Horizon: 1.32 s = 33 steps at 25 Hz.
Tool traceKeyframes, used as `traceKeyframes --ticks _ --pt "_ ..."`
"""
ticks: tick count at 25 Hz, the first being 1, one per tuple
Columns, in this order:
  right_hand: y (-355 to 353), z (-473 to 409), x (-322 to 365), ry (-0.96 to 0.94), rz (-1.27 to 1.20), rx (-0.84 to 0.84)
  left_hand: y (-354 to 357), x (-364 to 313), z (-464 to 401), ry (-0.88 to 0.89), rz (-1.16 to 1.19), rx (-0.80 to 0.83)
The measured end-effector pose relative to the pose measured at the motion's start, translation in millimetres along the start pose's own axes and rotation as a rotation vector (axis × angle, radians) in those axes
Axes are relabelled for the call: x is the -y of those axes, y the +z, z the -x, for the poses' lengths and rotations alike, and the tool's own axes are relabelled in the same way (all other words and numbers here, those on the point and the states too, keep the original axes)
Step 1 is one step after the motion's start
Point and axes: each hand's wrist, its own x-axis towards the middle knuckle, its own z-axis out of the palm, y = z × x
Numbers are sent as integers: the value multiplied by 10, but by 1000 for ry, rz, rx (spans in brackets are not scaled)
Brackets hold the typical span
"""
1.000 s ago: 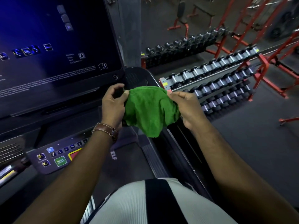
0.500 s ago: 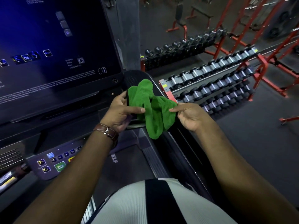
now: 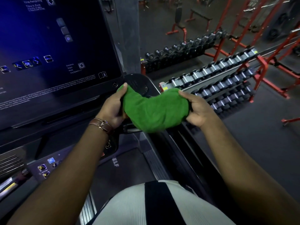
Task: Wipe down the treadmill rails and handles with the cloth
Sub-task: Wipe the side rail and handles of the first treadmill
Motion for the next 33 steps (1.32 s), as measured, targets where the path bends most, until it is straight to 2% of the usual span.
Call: traceKeyframes --ticks 2,3,7,10,12,14,17,19,22,24,26,28,30,31,33 --pt "12 5 8 15 -50 102 -44 -4 32 25 152 125" --pt "4 -10 -3 36 -1 122 -77 22 43 58 117 163" --pt "36 -80 -53 126 219 52 -132 55 69 120 -405 217" --pt "-75 -102 16 -118 223 -14 -246 -73 97 250 -638 307" --pt "-132 -21 113 -291 472 22 -343 -199 76 361 -797 365" --pt "-118 20 180 -397 830 14 -414 -264 -17 467 -946 390" --pt "-151 -61 214 -458 928 -140 -443 -239 -153 608 -998 272" --pt "-220 -144 196 -473 895 -195 -483 -223 -150 572 -1021 240" --pt "-345 -192 212 -458 811 -240 -550 -290 -105 466 -1251 468" --pt "-319 -131 251 -399 686 -214 -516 -281 -66 412 -1416 540" --pt "-230 -53 289 -432 655 -124 -392 -168 -16 424 -1379 454" --pt "-190 -65 299 -514 743 -52 -271 -12 15 532 -1310 354" --pt "-149 -120 292 -479 724 -41 -116 137 58 579 -1265 503" --pt "-126 -156 279 -466 705 -65 -70 199 69 516 -1283 624" --pt "-70 -205 230 -498 693 -143 -24 256 58 230 -1402 763"
